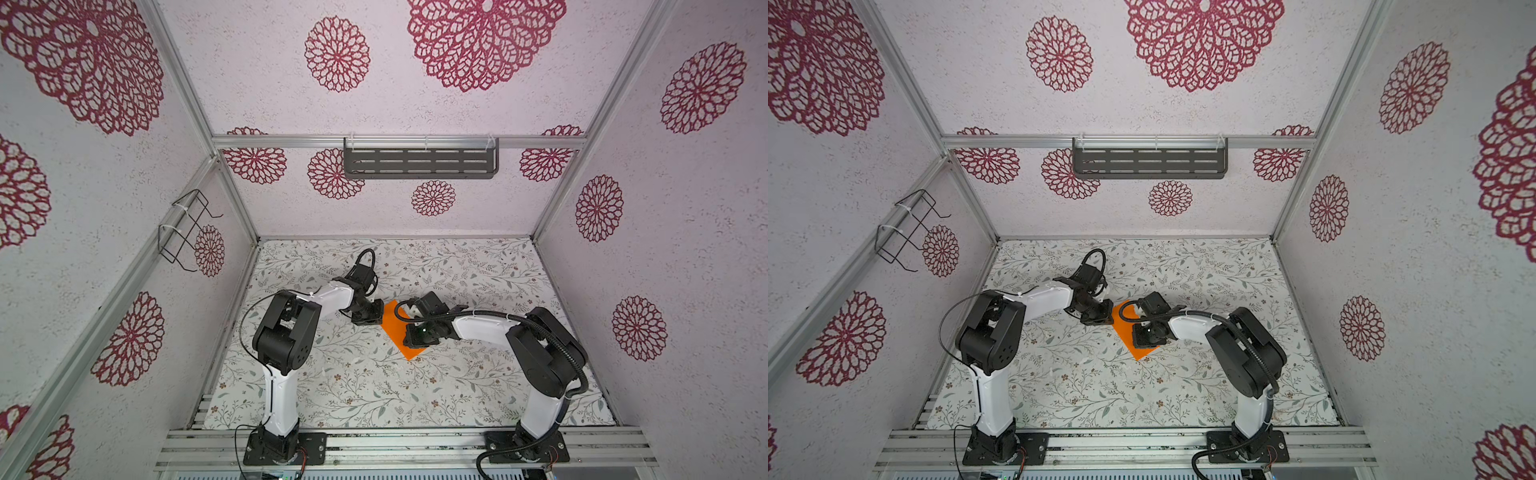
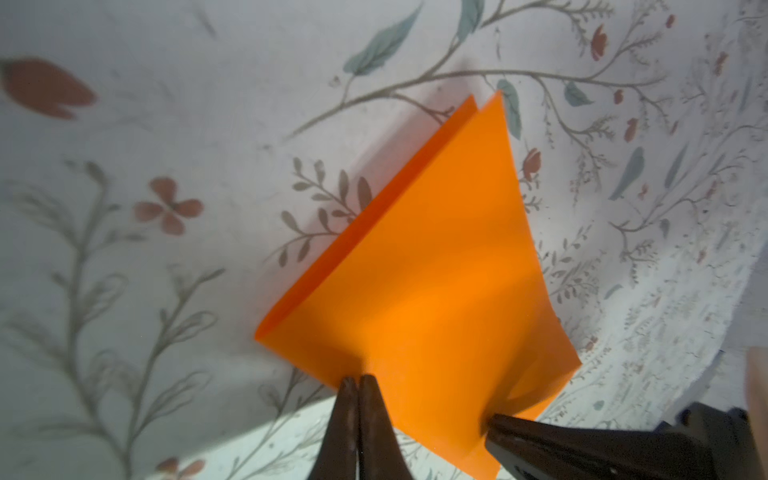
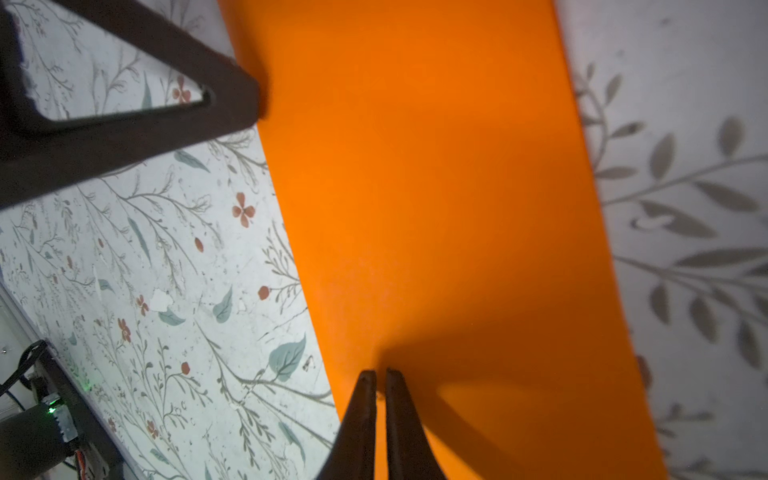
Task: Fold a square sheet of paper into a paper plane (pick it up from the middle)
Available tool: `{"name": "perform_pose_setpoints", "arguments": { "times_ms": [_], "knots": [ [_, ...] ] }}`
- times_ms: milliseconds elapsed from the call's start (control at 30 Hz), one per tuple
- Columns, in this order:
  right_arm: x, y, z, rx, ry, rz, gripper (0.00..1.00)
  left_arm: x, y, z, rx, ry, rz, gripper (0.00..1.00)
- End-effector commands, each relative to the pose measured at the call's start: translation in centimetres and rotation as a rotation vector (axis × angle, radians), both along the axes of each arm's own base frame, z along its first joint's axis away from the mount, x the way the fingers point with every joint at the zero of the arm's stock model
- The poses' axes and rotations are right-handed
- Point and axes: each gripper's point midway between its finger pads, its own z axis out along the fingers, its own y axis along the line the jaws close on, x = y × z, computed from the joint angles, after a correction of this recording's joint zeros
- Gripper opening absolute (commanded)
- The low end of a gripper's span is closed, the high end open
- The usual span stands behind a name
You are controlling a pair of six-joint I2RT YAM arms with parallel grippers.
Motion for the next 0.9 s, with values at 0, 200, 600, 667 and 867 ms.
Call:
{"name": "perform_pose_setpoints", "arguments": {
  "times_ms": [0,200,600,667,867],
  "knots": [
    [-0.3,-1.4,-2.3,-0.083,0.041,-0.035,0.12,0.1,1.7,-1.0,0.117,0.002,-0.031,0.05],
    [-0.3,-1.5,-2.4,-0.083,0.041,-0.034,0.12,1.6,1.9,-1.1,0.160,-0.022,-0.026,0.06],
    [-0.2,-1.3,-2.3,-0.071,0.037,-0.042,0.12,2.6,1.7,-1.3,0.219,-0.030,-0.020,0.07],
    [-0.1,-1.3,-2.2,-0.066,0.035,-0.045,0.12,2.4,2.0,-1.6,0.249,-0.024,-0.023,0.06],
    [0.3,-0.8,-1.3,-0.022,0.012,-0.062,0.12,2.4,3.5,-2.2,0.358,-0.019,-0.033,0.05]
  ]
}}
